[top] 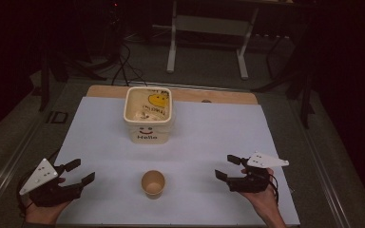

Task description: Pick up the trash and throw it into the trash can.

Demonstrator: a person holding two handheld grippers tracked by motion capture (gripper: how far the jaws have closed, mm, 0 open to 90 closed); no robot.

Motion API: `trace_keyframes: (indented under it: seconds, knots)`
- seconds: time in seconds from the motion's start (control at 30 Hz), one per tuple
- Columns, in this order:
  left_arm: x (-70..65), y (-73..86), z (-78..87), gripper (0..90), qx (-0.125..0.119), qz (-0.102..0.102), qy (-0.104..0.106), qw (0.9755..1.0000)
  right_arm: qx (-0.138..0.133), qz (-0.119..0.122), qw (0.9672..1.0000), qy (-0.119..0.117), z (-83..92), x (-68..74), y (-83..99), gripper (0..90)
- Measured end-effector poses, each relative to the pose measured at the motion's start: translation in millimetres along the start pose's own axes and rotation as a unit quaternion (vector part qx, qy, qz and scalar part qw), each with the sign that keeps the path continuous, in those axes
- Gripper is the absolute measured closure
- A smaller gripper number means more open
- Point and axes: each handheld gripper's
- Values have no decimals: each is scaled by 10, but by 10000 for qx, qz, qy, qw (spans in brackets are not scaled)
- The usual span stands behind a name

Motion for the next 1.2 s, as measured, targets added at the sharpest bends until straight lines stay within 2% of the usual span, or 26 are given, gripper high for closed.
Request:
trace_keyframes:
  seconds: [0.2,0.37,0.53,0.7,0.77,0.8,0.93,1.2]
  knots:
    - [4,1,2,304,-4,1,-11,10000,34,84,9998,-195,-201,212,-128,226]
    - [11,4,9,304,-23,26,-21,10000,118,263,9991,-323,-425,425,-229,226]
    - [16,8,7,304,-13,40,-26,10000,333,391,9979,-403,-626,642,-304,226]
    - [25,12,12,304,-12,51,-55,10000,547,421,9965,-472,-792,825,-373,216]
    - [29,18,9,304,-2,67,-50,10000,603,428,9962,-465,-822,857,-386,211]
    - [30,18,9,303,-1,62,-50,10000,764,415,9957,-330,-890,924,-418,202]
    - [34,19,9,304,9,50,-47,10000,913,365,9947,-294,-973,991,-455,200]
    - [37,23,5,304,23,42,-36,10000,1451,288,9889,-144,-1155,1119,-574,173]
Point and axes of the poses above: each handheld gripper's, and its own axes: z roughly backward along the jaws, y roughly out of its underside, x roughly to its left, and after that the axes turned 10 degrees about -z, right-handed
